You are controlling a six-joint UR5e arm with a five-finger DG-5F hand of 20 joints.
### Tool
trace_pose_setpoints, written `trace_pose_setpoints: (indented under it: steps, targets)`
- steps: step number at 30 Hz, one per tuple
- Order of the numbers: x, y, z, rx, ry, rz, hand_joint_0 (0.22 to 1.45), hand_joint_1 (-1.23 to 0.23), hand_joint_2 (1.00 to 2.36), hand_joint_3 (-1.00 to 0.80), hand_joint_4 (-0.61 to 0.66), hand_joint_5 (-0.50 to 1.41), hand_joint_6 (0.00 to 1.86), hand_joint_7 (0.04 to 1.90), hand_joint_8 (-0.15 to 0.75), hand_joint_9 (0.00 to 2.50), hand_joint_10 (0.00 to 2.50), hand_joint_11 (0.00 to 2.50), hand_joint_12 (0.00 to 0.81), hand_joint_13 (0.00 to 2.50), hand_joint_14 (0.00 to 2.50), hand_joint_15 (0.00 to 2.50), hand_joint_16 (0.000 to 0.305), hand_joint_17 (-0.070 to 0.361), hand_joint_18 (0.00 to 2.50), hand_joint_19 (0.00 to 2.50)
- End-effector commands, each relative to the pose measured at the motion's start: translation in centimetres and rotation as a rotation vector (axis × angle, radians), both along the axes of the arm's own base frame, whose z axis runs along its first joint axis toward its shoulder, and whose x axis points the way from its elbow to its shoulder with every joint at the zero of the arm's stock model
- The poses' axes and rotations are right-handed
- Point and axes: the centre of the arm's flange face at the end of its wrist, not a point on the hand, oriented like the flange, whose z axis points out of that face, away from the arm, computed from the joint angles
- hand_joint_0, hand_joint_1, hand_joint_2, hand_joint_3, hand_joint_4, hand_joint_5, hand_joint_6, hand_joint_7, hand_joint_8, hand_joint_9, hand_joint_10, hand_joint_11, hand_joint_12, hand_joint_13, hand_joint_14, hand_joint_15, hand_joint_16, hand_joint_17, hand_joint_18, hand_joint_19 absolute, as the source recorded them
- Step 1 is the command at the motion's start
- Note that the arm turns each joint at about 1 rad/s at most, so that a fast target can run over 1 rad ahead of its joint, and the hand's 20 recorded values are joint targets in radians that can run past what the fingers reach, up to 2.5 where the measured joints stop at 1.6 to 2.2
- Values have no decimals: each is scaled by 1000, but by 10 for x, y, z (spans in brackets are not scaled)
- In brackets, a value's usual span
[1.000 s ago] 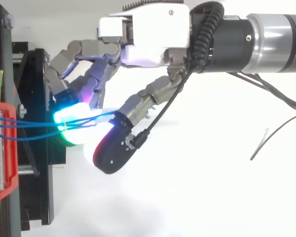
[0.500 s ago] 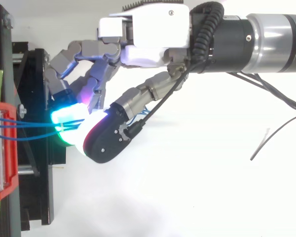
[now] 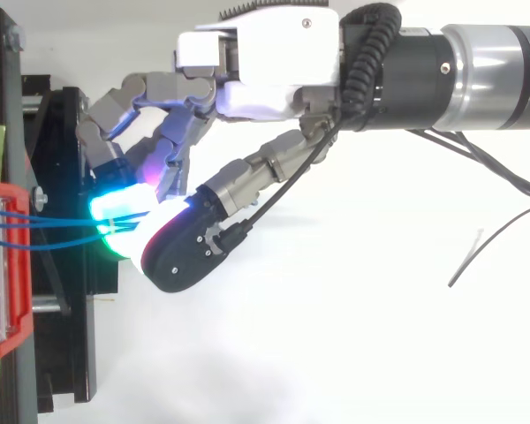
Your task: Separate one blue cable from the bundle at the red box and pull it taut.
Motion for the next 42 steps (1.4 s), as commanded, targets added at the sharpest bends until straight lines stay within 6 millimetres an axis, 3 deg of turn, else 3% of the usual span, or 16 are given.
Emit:
trace_pose_setpoints:
  steps: [1,4,8,11,20,22,26,29,30,33,36,42]
  targets:
    - [0,0,0,0,0,0,655,-891,1021,-187,24,-163,852,1255,335,899,25,725,398,592,13,354,50,112,810,620]
    - [0,0,0,0,0,1,761,-993,1013,-336,30,-182,875,1247,327,857,21,731,399,570,13,353,50,113,780,586]
    - [0,0,0,-1,0,3,816,-987,1000,-492,44,-184,880,1216,323,842,23,733,395,558,13,339,50,112,760,579]
    - [0,0,0,-1,0,3,833,-980,1000,-500,44,-181,883,1215,319,853,21,741,392,566,13,333,49,111,764,566]
    - [0,0,0,-1,-2,5,507,-857,1000,-500,107,-158,877,1144,356,955,23,748,423,628,15,356,54,121,858,593]
    - [0,0,0,-1,-2,5,460,-751,1000,-500,120,-150,866,1109,373,982,22,743,439,646,13,355,58,130,897,589]
    - [0,0,0,-1,-2,5,477,-609,1000,-500,109,-140,841,1086,373,1021,22,731,433,660,12,352,56,127,896,604]
    - [0,0,0,-1,-3,5,558,-533,1000,-500,88,-136,824,1124,350,1018,21,732,406,652,15,362,51,115,863,643]
    - [0,0,0,-1,-3,5,613,-588,1000,-500,77,-133,819,1170,350,1030,23,735,397,658,14,366,49,111,859,650]
    - [0,-1,0,-1,-5,3,613,-767,1018,-225,39,-139,837,1244,353,1022,23,751,399,662,15,371,50,112,864,651]
    - [0,-1,0,1,-4,5,619,-831,1022,-139,14,-149,855,1273,347,1001,24,763,399,660,14,374,50,112,865,650]
    - [0,-2,1,-1,-8,5,748,-974,1014,-334,-16,-167,879,1263,331,955,24,766,394,637,14,359,49,110,840,607]
